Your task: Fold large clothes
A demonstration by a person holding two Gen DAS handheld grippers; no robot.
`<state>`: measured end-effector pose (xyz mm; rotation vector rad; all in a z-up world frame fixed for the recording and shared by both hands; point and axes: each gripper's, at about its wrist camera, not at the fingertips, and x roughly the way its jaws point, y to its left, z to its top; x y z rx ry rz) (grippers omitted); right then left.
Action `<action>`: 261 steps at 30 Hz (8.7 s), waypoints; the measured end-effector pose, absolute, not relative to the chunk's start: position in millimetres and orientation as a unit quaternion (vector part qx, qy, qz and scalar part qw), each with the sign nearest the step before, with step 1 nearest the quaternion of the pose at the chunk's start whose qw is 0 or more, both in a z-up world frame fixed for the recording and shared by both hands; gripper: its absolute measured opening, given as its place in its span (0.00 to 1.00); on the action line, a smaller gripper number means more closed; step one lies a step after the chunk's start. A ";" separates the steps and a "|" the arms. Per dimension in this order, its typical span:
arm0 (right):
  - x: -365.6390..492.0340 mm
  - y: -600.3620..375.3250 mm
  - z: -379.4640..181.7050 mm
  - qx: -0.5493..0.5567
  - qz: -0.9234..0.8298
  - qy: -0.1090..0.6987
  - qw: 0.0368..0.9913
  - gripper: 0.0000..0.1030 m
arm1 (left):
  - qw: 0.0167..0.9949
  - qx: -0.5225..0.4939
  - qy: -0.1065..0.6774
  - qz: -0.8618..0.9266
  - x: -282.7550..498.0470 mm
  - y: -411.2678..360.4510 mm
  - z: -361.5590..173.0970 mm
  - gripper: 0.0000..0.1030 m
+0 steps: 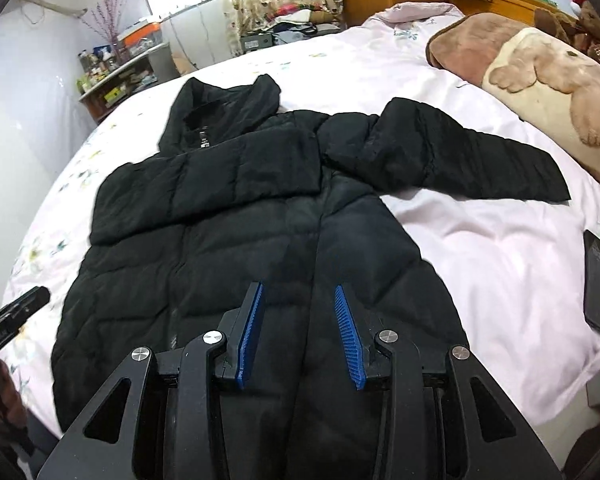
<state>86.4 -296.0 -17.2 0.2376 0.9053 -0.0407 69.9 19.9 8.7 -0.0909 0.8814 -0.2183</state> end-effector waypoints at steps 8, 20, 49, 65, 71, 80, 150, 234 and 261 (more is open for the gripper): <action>59.1 -289.9 -9.6 0.096 -0.007 0.432 0.897 0.37 | 0.900 -0.033 0.418 -0.118 55.2 4.4 21.4 0.54; 79.1 -345.8 -27.1 0.141 -0.050 0.431 0.890 0.49 | 0.899 -0.020 0.422 -0.115 89.0 -18.8 12.9 0.56; 176.1 -608.3 -143.7 0.390 -0.237 0.392 0.799 0.54 | 0.894 -0.007 0.442 -0.072 207.4 -23.4 -44.2 0.56; 175.5 -554.5 -12.6 0.336 -0.171 0.312 0.872 0.08 | 0.897 -0.035 0.436 -0.066 183.4 5.7 -36.6 0.56; 203.2 -467.9 68.4 0.272 -0.073 0.281 0.918 0.08 | 0.903 -0.051 0.422 -0.064 168.4 20.6 -22.8 0.56; 266.5 -327.2 62.6 0.194 0.063 0.340 0.918 0.08 | 0.907 -0.084 0.412 -0.040 155.1 58.9 -19.5 0.56; 367.9 -332.6 -100.6 0.034 -0.005 0.489 0.872 0.32 | 0.886 0.051 0.451 -0.090 350.9 -54.0 -91.8 0.45; 57.4 -234.7 59.3 0.083 0.105 0.385 0.913 0.43 | 0.920 0.003 0.379 -0.101 48.3 10.7 84.8 0.57; 390.7 -312.1 12.8 0.111 0.089 0.436 0.889 0.43 | 0.905 -0.005 0.408 -0.122 396.6 -16.1 36.0 0.62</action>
